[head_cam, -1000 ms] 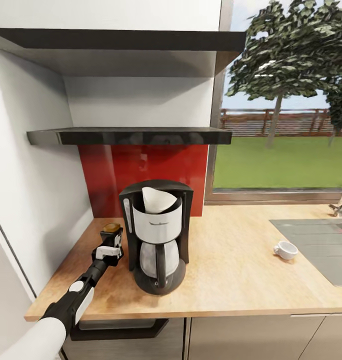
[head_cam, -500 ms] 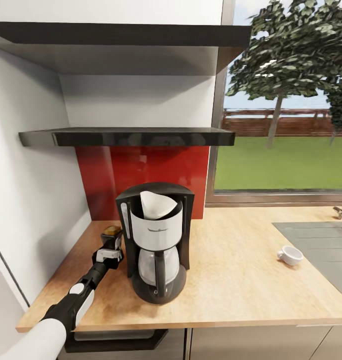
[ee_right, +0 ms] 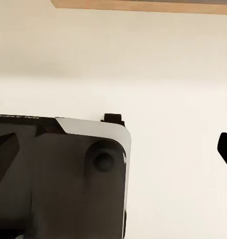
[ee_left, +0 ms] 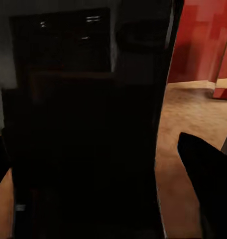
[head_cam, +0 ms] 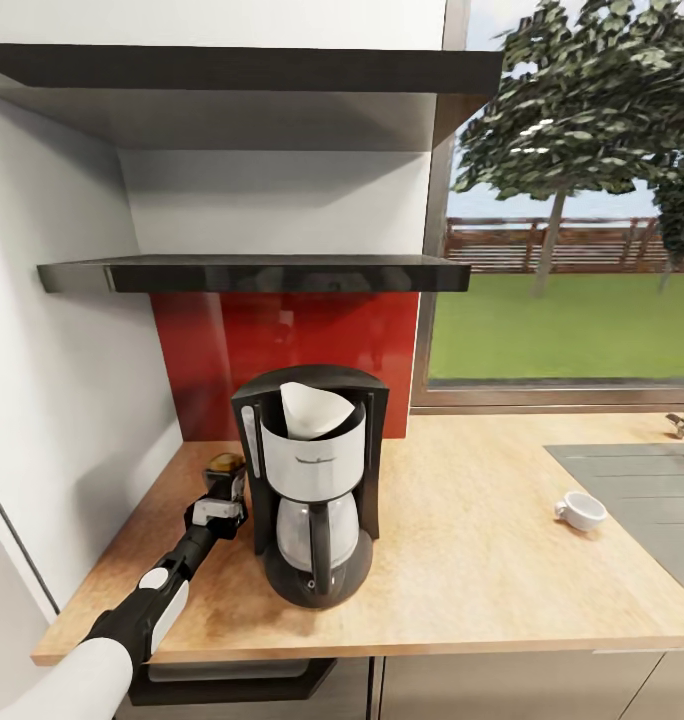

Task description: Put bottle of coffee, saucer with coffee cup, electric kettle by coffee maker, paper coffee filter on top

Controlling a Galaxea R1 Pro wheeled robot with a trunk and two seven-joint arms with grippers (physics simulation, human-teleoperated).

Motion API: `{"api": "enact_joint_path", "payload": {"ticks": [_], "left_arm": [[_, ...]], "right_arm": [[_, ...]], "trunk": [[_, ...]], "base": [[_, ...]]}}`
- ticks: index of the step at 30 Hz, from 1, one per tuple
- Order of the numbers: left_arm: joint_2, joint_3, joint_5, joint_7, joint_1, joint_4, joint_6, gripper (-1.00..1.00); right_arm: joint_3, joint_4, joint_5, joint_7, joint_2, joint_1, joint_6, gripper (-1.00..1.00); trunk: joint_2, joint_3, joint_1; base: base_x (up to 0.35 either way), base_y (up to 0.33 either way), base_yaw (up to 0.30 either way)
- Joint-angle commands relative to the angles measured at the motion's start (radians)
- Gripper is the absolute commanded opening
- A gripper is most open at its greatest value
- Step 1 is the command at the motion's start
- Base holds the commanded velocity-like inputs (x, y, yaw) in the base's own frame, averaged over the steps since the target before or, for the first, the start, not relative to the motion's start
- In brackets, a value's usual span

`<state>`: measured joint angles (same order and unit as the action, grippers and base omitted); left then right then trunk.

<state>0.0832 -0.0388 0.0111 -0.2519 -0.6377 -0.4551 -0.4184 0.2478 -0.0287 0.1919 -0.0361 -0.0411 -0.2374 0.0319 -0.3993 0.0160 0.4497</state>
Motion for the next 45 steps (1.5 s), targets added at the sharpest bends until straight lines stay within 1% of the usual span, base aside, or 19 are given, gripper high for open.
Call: {"api": "enact_joint_path", "payload": {"ticks": [1,36,45], "left_arm": [[0.0,-0.004,0.001,-0.007,0.0,0.001,-0.002,1.0],[0.001,-0.006,0.001,-0.007,0.0,0.001,-0.002,1.0],[0.0,-0.006,0.001,-0.007,0.0,0.001,-0.002,1.0]], "right_arm": [[0.008,0.001,0.011,-0.004,0.0,0.0,0.003,1.0],[0.008,0.001,0.01,-0.004,0.0,0.0,0.003,1.0],[0.008,0.001,0.01,-0.004,0.0,0.0,0.003,1.0]], "trunk": [[-0.001,0.0,0.0],[-0.001,0.0,0.0],[-0.001,0.0,0.0]], "base": [[0.0,0.0,0.0],[-0.001,0.0,0.0],[-0.261,0.0,0.0]]}}
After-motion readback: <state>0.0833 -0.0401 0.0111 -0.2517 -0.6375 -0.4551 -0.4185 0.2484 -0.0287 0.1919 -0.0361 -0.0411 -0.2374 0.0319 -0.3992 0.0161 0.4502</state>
